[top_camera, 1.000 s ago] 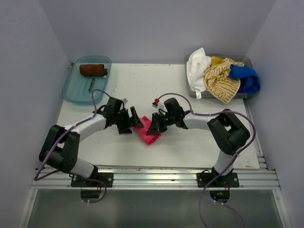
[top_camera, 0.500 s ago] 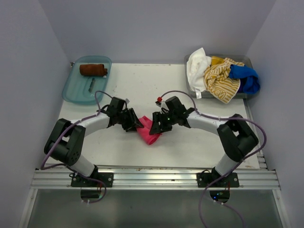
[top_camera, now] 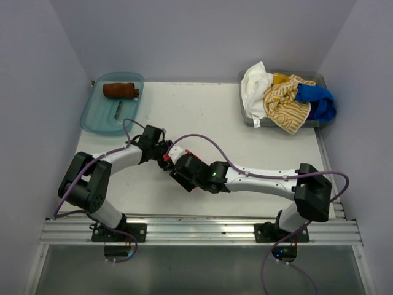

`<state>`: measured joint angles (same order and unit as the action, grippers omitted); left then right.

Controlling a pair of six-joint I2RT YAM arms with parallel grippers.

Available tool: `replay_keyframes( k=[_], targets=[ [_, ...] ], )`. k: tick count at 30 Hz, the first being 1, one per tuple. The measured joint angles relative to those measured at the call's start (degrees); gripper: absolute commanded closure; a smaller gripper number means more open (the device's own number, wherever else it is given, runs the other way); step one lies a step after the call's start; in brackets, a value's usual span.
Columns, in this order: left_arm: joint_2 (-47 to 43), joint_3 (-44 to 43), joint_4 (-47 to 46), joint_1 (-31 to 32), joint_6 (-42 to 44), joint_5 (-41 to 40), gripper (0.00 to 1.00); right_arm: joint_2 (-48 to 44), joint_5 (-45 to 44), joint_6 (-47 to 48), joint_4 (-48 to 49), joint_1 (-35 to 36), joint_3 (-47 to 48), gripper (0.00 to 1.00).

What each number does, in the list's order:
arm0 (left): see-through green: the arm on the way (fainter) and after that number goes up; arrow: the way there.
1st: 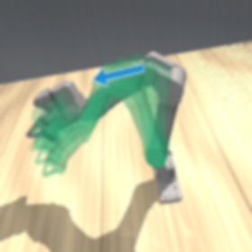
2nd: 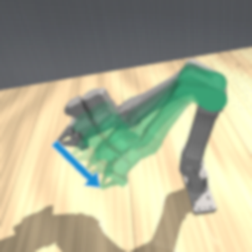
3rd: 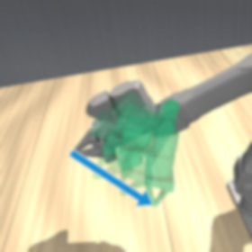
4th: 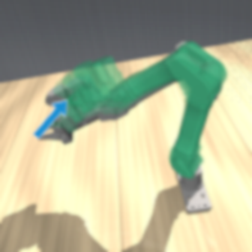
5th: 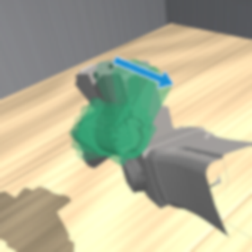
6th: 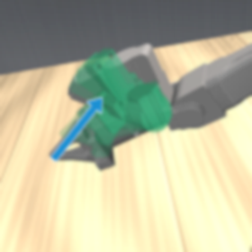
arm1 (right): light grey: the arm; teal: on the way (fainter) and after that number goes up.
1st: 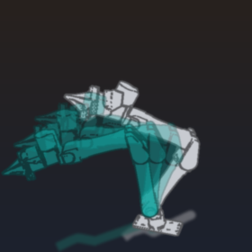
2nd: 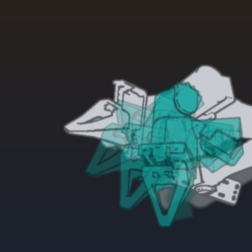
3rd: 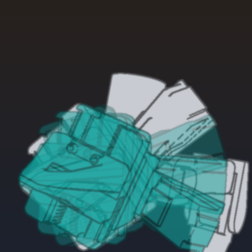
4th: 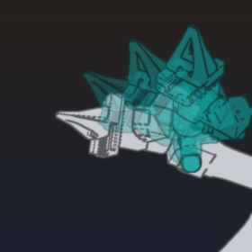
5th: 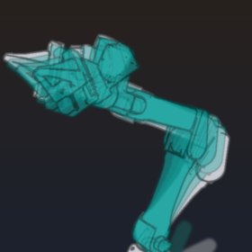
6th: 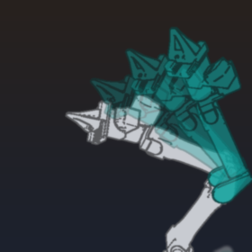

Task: Roll the towels
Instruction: Roll the towel

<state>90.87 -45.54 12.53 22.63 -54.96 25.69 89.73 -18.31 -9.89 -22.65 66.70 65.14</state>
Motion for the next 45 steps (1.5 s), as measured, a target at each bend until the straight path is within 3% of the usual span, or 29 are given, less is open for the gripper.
replay_keyframes(
  k=[6, 20, 23, 24, 27, 31, 35, 45],
  targets=[
    [0.0, 0.0, 0.13, 0.0, -0.44, 0.0, 0.59, 6.82, -9.46, 5.68, 0.48, 4.94, 0.11, 0.4],
    [0.0, 0.0, 0.42, -0.13, -1.38, -0.39, 0.58, 17.11, -19.74, 12.81, 8.02, 6.12, 0.22, 0.41],
    [0.0, 0.0, 0.42, -0.24, -1.44, -0.59, 0.57, 19.04, -22.62, 13.84, 9.84, 6.29, 0.22, 0.55],
    [0.0, 0.0, 0.42, -0.35, -1.42, -0.63, 0.55, 19.34, -23.3, 13.92, 10.4, 6.32, 0.22, 0.67],
    [-0.07, 0.0, 0.48, -0.79, -1.36, -0.61, 0.49, 19.5, -24.2, 13.84, 11.67, 6.21, 0.2, 0.86],
    [-0.87, 0.0, 0.94, -0.98, -0.68, -0.61, 0.41, 19.15, -22.43, 12.9, 12.76, 4.96, 0.17, 0.99],
    [-3.19, 0.0, 2.25, -1.01, 1.29, -0.59, 0.3, 17.03, -16.17, 10.05, 13.0, 1.38, 0.13, 1.0],
    [-8.92, 0.02, 3.06, -2.49, 4.76, -1.6, 0.22, 12.9, 5.38, 4.61, 12.39, -7.41, 0.24, 1.0]
  ],
)
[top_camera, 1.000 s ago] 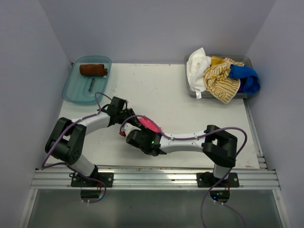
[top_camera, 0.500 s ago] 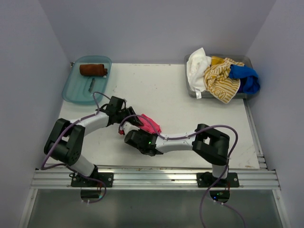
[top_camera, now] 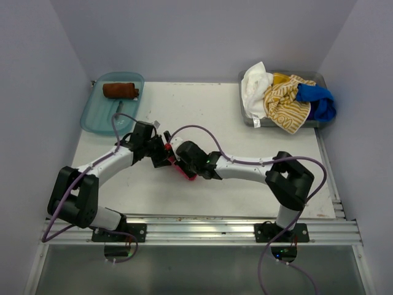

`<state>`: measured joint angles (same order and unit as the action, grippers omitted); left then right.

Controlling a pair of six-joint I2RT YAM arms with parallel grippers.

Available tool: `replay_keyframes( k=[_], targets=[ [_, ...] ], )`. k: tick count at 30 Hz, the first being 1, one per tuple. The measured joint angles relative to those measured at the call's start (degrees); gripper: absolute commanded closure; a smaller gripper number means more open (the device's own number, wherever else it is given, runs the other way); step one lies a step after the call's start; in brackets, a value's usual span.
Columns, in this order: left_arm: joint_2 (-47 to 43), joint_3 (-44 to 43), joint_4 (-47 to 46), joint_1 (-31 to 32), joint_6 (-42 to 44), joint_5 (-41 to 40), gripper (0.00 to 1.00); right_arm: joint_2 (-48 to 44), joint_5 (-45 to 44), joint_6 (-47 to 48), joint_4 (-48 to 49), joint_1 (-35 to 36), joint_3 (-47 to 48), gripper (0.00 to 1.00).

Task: Roll the towels
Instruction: Roll the towel

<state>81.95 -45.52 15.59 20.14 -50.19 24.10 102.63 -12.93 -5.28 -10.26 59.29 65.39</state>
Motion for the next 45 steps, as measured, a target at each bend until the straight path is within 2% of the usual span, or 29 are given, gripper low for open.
replay_keyframes(
  k=[10, 14, 18, 22, 35, 42, 45],
  targets=[
    [-0.98, 2.29, -0.48, -0.72, 1.66, 2.25, 0.16, -1.29, 21.62, -10.05, 1.77, -10.14, -2.23, 1.0],
    [-1.09, 2.43, 0.44, -0.72, 3.17, 2.32, 0.06, -1.27, 28.22, -14.08, 3.19, -13.79, -3.26, 1.0],
    [-1.18, 2.54, 0.42, -0.72, 4.33, 2.38, 0.05, -0.59, 34.12, -17.44, 5.25, -16.5, -4.04, 1.0],
    [-0.9, 3.02, -0.09, -0.72, 4.35, 2.6, 0.08, 0.57, 39.6, -20.31, 7.89, -18.08, -4.96, 1.0],
    [5.6, 7.96, -13.81, -0.76, -0.2, 6.08, 0.06, 3.78, 49.03, -27.87, 15.89, -20.39, -7.91, 1.0],
    [5.57, 8.72, -15.69, -0.83, -0.52, 4.63, 0.04, 6.78, 54.62, -33.92, 23.32, -22.38, -9.68, 1.0],
    [5.55, 8.72, -15.89, -0.83, -0.59, 3.96, 0.06, 7.54, 55.76, -35.63, 25.09, -22.58, -9.68, 1.0]
  ],
)
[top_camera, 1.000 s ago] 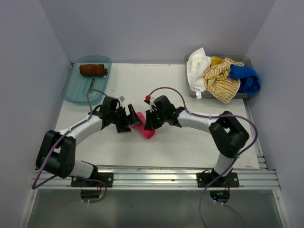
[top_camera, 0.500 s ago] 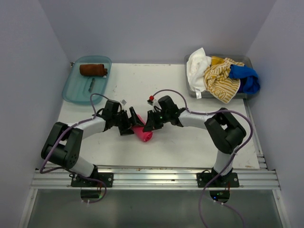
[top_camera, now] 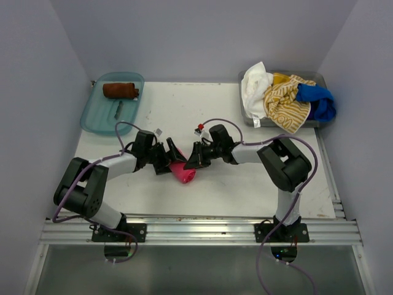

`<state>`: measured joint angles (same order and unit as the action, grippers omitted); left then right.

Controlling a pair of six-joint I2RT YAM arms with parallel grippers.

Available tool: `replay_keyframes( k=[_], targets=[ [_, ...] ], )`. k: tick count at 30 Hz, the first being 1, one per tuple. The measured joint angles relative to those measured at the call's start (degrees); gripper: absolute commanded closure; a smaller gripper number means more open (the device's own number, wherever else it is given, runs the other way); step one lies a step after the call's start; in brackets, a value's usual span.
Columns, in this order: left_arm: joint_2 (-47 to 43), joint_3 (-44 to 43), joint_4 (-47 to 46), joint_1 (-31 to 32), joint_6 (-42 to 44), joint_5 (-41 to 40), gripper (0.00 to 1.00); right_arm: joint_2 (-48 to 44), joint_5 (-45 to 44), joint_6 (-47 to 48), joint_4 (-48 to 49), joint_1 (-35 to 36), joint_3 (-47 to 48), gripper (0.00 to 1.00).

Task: Roll the towels
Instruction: Roll the towel, then place the rolled towel into the container

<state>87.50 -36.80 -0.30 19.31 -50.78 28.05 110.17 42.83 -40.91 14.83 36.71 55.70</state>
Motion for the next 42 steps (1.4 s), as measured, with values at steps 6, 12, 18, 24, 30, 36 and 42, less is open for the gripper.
replay_keyframes(
  k=[6, 12, 18, 24, 30, 36, 42],
  targets=[
    [0.0, 0.0, 0.0, 0.0, 0.44, -2.03, 0.16, 1.46, 1.64, -2.91, 3.21, -0.52, -0.31, 1.0],
    [-0.31, 0.0, -0.28, 0.24, 0.61, -3.26, 0.06, 2.08, 2.84, -4.24, 4.79, -1.38, -0.59, 1.0],
    [1.09, 0.04, -2.34, 0.24, -0.48, -3.1, 0.4, 2.16, 3.13, -4.79, 5.35, -1.84, -0.87, 0.98],
    [2.27, 0.44, -4.52, 0.42, -3.58, -2.16, 0.81, 2.82, 2.84, -5.73, 5.25, -1.92, -0.87, 0.42],
    [2.08, -1.51, -0.52, 0.33, -4.74, -3.02, 0.99, -0.98, 0.94, -5.99, 2.6, -3.43, -2.93, 0.28],
    [-1.29, -3.76, 6.88, -0.35, -4.57, -5.95, 0.99, -17.09, -7.78, -1.4, -9.7, -6.08, -6.6, 0.27],
    [-4.2, -9.07, 13.79, -2.34, -4.07, -6.99, 0.99, -32.63, -19.96, 5.09, -22.71, -6.25, -6.6, 0.27]
  ],
)
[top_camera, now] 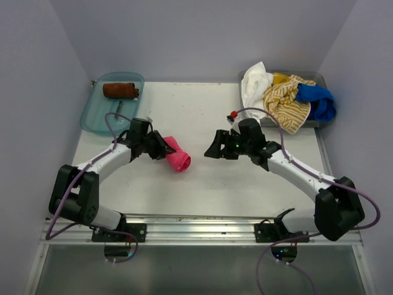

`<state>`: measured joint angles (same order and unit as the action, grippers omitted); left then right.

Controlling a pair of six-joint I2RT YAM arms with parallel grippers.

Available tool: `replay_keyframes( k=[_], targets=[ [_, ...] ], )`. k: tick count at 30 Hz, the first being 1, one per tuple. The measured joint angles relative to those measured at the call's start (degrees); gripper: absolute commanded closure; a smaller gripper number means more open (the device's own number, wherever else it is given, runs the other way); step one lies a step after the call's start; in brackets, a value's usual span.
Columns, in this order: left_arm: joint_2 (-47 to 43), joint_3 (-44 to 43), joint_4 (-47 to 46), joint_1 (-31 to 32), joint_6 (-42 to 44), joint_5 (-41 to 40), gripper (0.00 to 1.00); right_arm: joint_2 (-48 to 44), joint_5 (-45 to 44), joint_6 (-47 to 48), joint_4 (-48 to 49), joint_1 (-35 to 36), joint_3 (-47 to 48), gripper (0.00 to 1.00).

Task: Roll the towels
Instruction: Place the rolled towel into the container

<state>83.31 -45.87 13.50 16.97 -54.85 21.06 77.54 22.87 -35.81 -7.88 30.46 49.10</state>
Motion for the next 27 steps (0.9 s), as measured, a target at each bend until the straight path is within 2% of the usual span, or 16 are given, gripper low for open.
replay_keyframes(
  k=[4, 10, 16, 21, 27],
  targets=[
    [-0.5, -5.22, 3.65, -2.69, 1.05, -0.33, 0.99, -3.39, -5.16, 2.1, -5.55, 0.0, -0.52, 0.27],
    [-0.46, -14.27, 9.79, -8.87, 3.74, -0.87, 0.99, -3.74, -8.2, 2.86, -10.23, 0.0, -1.81, 0.27],
    [2.82, -28.33, 13.55, -19.37, 6.43, -1.77, 0.98, -5.03, -9.81, 3.3, -12.83, 0.0, -1.81, 0.27],
    [8.98, -38.4, 13.92, -27.02, 7.56, -2.45, 0.98, -7.34, -10.56, 3.52, -14.64, 0.0, -1.81, 0.27],
    [22.43, -49.18, 13.35, -31.65, 8.41, -2.29, 0.97, -7.41, -11.58, 3.34, -16.24, 0.0, -1.79, 0.27]
  ],
)
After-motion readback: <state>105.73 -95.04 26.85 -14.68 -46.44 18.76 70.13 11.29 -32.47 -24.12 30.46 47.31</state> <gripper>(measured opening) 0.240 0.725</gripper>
